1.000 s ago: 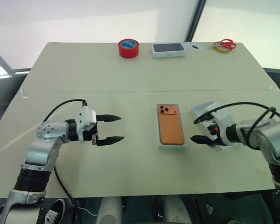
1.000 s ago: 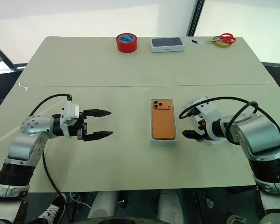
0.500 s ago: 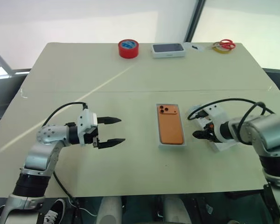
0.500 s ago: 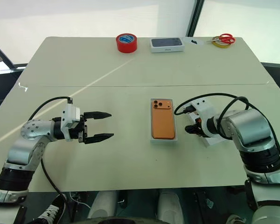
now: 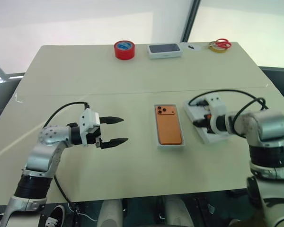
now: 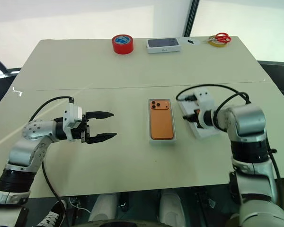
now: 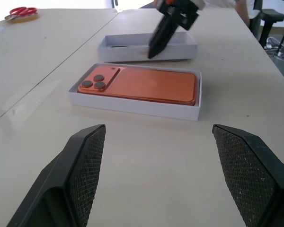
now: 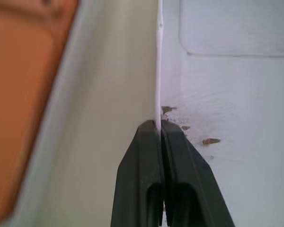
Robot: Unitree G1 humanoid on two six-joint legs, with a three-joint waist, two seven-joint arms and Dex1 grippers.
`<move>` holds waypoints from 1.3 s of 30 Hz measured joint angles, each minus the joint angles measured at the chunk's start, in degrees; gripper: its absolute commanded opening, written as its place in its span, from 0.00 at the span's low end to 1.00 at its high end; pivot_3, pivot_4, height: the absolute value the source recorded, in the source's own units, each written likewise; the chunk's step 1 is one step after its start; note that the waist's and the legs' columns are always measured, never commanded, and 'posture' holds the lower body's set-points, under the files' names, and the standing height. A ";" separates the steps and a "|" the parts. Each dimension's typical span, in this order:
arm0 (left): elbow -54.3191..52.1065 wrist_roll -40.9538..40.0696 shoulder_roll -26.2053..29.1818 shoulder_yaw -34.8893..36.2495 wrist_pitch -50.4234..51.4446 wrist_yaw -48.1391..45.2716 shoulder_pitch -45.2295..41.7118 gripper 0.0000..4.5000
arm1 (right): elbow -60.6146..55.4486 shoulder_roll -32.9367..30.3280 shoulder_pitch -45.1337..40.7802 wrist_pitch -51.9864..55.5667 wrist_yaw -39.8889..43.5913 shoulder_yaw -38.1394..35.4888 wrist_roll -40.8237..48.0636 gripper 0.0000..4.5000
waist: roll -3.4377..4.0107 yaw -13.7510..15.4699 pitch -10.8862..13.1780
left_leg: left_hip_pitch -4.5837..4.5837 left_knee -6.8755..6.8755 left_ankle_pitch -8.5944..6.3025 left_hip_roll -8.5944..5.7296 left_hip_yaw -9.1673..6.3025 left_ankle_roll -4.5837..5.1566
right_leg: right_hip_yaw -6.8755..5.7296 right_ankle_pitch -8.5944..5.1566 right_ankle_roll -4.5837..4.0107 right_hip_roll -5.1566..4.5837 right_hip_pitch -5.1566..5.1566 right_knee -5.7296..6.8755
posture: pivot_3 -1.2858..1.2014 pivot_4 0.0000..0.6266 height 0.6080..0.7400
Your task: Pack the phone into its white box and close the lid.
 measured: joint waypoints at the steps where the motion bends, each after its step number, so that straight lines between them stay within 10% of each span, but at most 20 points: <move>1: 0.00 -0.04 -0.23 0.01 0.10 0.35 -0.02 0.84 | 0.82 0.50 -1.61 -2.36 -0.35 -1.45 0.00 0.01 | 0.00 0.03 0.00 | 0.01 -0.04 0.00 0.00 0.02 0.00 | 0.00 0.00 0.02 0.01 -0.01 0.01 | 0.52 0.24 1.00; 5: 0.56 -1.70 -2.89 0.40 3.79 3.69 -1.59 0.65 | 2.02 9.38 -6.35 -15.27 -2.35 -8.50 1.28 0.00 | -0.02 0.10 -0.01 | 0.02 -0.11 0.01 0.02 0.02 -0.01 | -0.02 -0.01 0.06 0.06 0.00 0.05 | 0.52 0.24 1.00; 11: 0.64 -2.42 -7.21 0.55 5.59 9.26 -2.36 0.01 | -3.04 28.07 -2.51 -18.65 -5.02 -12.72 10.61 0.00 | -0.02 0.01 -0.02 | 0.04 -0.02 0.05 0.02 -0.01 -0.07 | -0.01 0.00 0.07 0.06 -0.02 0.31 | 0.52 0.24 1.00; 16: 0.61 -2.58 -7.52 0.79 7.12 11.63 -2.18 0.01 | -8.12 39.87 0.87 -13.85 -9.98 -17.28 22.94 0.00 | -0.01 0.25 -0.02 | 0.02 0.06 0.07 0.01 -0.10 -0.12 | -0.01 0.00 0.06 0.06 0.00 0.37 | 0.52 0.24 1.00; 27: 0.51 -4.38 -6.25 1.44 9.51 12.63 -2.44 0.01 | -7.25 40.72 6.92 4.90 -27.12 -27.34 48.24 0.00 | 0.09 -0.16 -0.11 | 0.06 -0.03 0.07 0.01 -0.12 -0.11 | -0.02 -0.01 0.05 0.06 -0.01 0.35 | 0.52 0.24 1.00; 39: -1.34 -3.46 -7.87 0.18 8.68 14.51 -0.22 0.01 | -3.71 35.51 14.79 -0.06 -37.49 -15.25 66.99 0.00 | 0.09 -0.04 -0.11 | 0.03 -0.01 0.06 0.00 -0.13 -0.10 | -0.01 -0.01 0.05 0.04 -0.01 0.30 | 0.52 0.24 1.00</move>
